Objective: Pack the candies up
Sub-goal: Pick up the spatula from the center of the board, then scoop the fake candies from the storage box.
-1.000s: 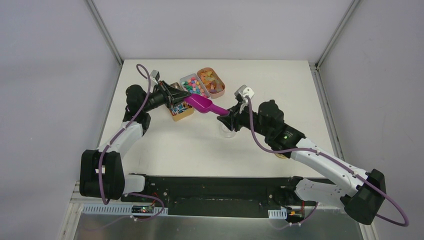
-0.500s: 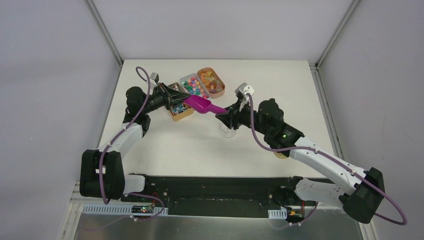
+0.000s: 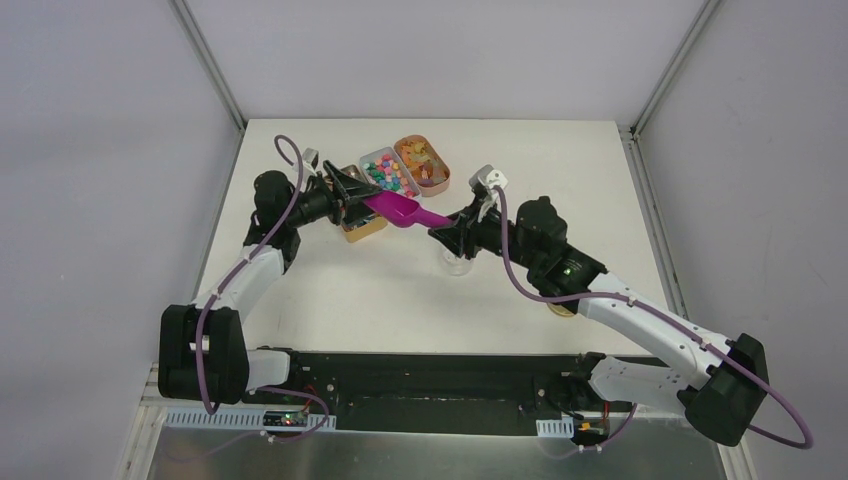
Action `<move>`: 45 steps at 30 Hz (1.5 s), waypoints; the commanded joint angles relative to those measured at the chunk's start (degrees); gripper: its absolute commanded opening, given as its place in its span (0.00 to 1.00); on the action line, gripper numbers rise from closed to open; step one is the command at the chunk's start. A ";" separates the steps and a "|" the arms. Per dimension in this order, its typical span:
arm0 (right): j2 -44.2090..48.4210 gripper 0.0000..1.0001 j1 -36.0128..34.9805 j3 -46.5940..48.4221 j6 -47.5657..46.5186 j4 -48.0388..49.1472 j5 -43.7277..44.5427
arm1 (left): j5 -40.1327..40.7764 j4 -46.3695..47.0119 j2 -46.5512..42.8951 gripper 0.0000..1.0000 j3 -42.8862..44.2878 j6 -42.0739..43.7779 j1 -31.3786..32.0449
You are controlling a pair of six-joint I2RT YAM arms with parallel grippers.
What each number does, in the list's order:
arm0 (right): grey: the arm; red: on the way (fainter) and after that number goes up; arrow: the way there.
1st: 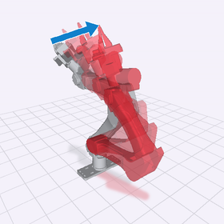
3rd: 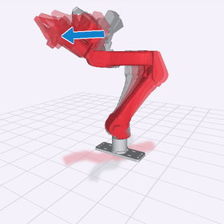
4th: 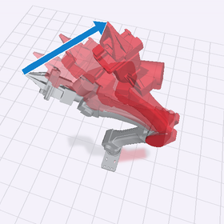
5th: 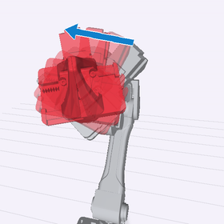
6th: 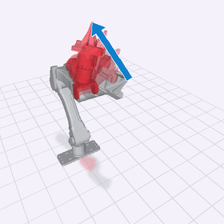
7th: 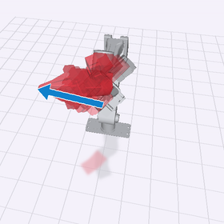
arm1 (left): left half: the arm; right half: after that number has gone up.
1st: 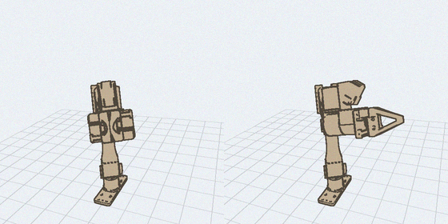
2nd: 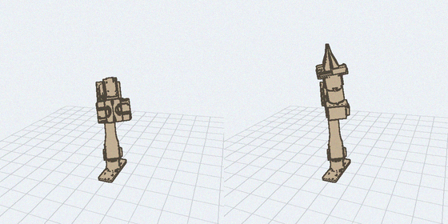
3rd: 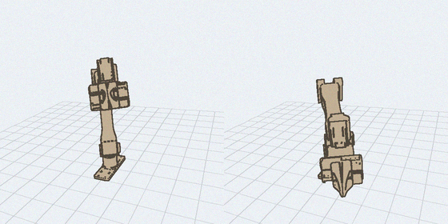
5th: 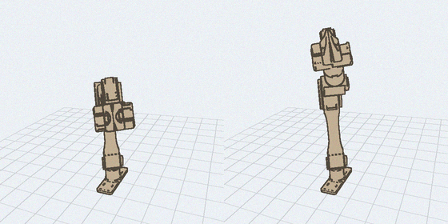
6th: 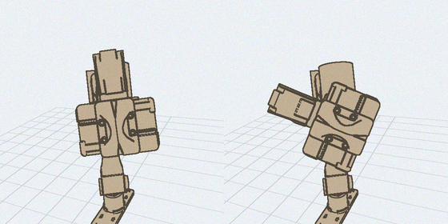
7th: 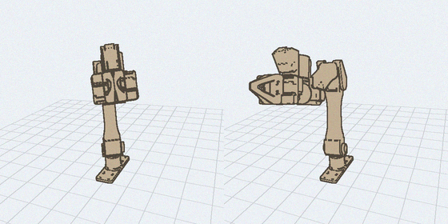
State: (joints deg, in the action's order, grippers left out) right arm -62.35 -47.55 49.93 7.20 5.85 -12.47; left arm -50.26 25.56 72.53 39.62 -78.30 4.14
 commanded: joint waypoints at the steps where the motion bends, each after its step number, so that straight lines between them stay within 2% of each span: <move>1: 0.25 0.00 -0.18 3.23 -0.55 2.58 1.39 | 5.33 -14.83 -2.63 0.67 7.24 16.04 -0.56; 5: -1.54 0.00 -0.21 6.03 -1.13 -1.20 3.28 | 9.71 -23.15 -2.34 0.78 11.48 23.20 -2.26; 6: -2.13 0.00 -0.18 6.97 -1.28 -2.19 3.77 | 10.49 -24.27 -2.17 0.91 12.20 24.34 -2.95; 7: -2.83 0.00 -0.25 8.39 -1.45 -3.37 4.33 | 11.34 -24.86 -1.99 0.98 12.76 25.68 -3.52; 14: -9.98 0.00 -0.34 17.52 -1.32 -13.31 8.15 | 19.82 -29.68 3.45 0.99 17.39 34.10 -8.15; 16: -12.70 0.00 -0.64 20.43 -0.53 -16.13 9.29 | 23.06 -29.98 5.46 0.99 18.59 34.07 -10.06; 18: -15.63 0.00 -1.30 23.53 0.00 -18.64 11.10 | 27.94 -29.77 7.10 0.95 19.89 34.69 -10.78; 21: -20.41 0.00 -2.23 28.42 -0.24 -22.39 15.99 | 35.47 -30.40 9.04 0.84 22.96 38.77 -11.53; 26: -29.14 0.00 -4.55 38.69 -1.65 -29.96 22.64 | 46.54 -31.63 12.91 0.76 25.46 42.27 -14.68; 28: -32.94 0.00 -5.71 42.40 -2.13 -33.27 24.74 | 45.48 -31.63 15.44 0.71 26.79 41.77 -16.84; 31: -38.35 0.00 -7.61 48.51 -3.04 -37.52 27.84 | 44.60 -31.52 19.98 0.55 29.81 42.52 -17.58; 34: -43.64 0.00 -9.28 54.94 -4.27 -41.29 29.85 | 42.90 -31.46 24.32 0.49 31.74 42.04 -17.64; 40: -53.46 0.00 -11.29 67.78 -6.32 -48.64 31.89 | 41.49 -30.55 31.58 0.47 33.74 42.20 -18.12; 45: -57.41 0.00 -11.95 71.80 -6.76 -50.37 32.86 | 35.07 -27.77 37.88 0.48 37.97 42.44 -18.72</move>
State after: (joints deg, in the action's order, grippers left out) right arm -118.65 -59.11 116.81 1.83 -41.74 17.61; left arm -9.96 -6.02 107.13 72.14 -37.41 -13.98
